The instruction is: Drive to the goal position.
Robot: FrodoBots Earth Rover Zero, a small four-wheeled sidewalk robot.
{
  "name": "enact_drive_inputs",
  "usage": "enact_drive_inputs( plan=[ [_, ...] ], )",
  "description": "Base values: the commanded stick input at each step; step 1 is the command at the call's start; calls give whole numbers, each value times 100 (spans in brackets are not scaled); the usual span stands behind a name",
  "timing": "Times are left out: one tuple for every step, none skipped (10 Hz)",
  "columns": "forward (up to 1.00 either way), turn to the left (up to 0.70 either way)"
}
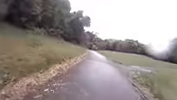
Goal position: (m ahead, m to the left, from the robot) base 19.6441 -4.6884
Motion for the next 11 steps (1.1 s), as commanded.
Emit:
enact_drive_inputs(
  plan=[
    [70,-4],
    [70,0],
    [70,0],
    [70,0],
    [70,0],
    [70,0],
    [70,0],
    [70,0],
    [70,0],
    [70,0],
    [70,0]
  ],
)
